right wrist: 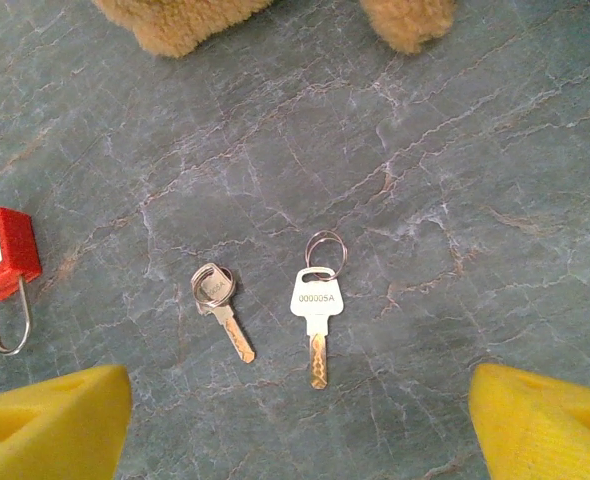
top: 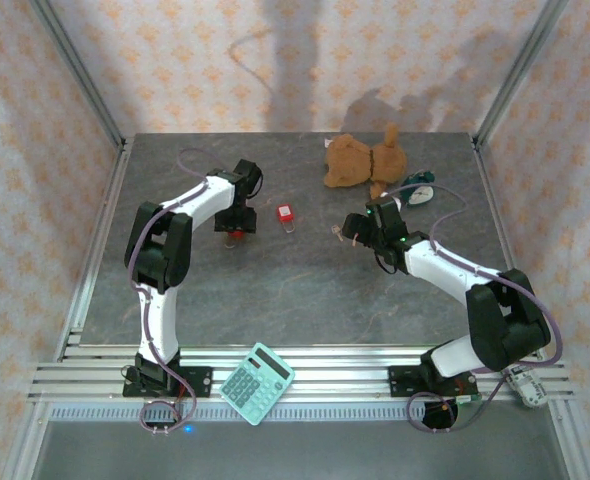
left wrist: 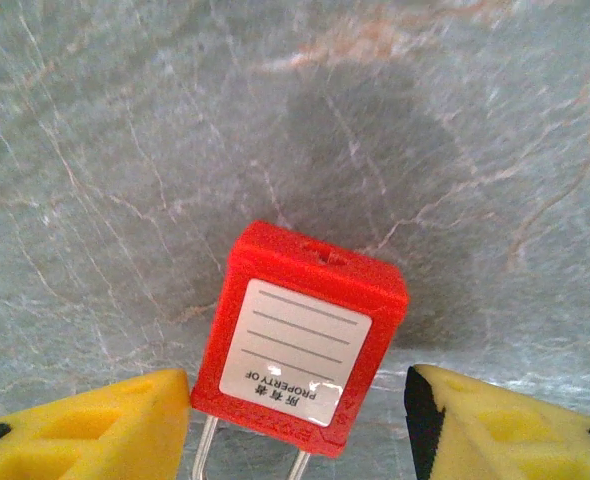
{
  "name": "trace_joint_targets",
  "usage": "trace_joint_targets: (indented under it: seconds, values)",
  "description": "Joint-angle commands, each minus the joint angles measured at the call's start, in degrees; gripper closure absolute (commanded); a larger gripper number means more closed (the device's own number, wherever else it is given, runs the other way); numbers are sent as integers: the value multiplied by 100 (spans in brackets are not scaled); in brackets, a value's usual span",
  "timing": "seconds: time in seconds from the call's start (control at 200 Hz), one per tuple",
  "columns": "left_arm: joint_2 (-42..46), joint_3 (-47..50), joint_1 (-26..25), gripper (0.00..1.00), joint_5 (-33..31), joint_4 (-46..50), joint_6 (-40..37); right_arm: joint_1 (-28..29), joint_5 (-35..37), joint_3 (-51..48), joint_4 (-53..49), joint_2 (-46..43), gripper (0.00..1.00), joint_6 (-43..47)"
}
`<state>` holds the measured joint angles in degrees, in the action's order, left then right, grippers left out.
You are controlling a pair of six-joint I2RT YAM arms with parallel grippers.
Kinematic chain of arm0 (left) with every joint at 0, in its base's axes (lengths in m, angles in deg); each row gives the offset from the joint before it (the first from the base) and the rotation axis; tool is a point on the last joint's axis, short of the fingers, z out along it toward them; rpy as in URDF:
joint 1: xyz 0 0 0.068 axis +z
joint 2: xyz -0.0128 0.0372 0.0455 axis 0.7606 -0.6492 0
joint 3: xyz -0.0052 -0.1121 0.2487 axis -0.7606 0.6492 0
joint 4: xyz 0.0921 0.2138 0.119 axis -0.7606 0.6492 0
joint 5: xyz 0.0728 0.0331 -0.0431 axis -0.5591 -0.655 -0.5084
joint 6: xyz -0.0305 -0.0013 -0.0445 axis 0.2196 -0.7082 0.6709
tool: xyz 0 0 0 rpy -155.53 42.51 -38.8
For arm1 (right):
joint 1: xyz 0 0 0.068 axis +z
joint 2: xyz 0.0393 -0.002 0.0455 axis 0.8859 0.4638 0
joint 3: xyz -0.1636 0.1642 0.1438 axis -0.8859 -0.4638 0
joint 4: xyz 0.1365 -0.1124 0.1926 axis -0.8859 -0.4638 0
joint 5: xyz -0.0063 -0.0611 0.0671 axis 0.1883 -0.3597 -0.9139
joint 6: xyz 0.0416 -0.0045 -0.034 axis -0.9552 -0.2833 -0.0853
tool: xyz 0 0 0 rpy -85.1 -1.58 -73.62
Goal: Unlock with the key
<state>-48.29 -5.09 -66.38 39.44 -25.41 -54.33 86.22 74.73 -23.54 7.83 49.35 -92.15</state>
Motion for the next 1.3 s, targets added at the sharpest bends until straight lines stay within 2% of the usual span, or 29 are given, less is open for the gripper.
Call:
trace_joint_targets:
  seconds: [0.0, 0.145, 0.526, 0.651, 0.911, 1.031, 1.156, 1.296]
  values:
    - [-166, -154, 109, 42, -169, 251, -111, 31, 260, -56, -2, -193, 13, -40]
    - [-217, -111, 185, 50, -60, 224, -115, 31, 263, -74, 5, -234, 13, -66]
    - [-332, -84, 192, 46, -47, 308, -278, 31, 270, -74, -15, -259, 13, -63]
    - [-326, -69, 192, 60, 16, 270, -255, 36, 287, -74, -17, -254, 13, -67]
    - [212, 171, 81, 64, 81, 173, -64, 32, 278, -91, -15, -312, 13, -84]
    - [689, 514, -300, 64, 113, 72, 92, 33, 300, -83, -28, -314, 13, -86]
    - [1210, 1002, -1078, 64, -13, -134, 313, 32, 357, -74, -59, -293, 13, -93]
    - [1307, 1307, -1837, 64, -24, -407, 675, 34, 477, -56, -110, -258, 14, -93]
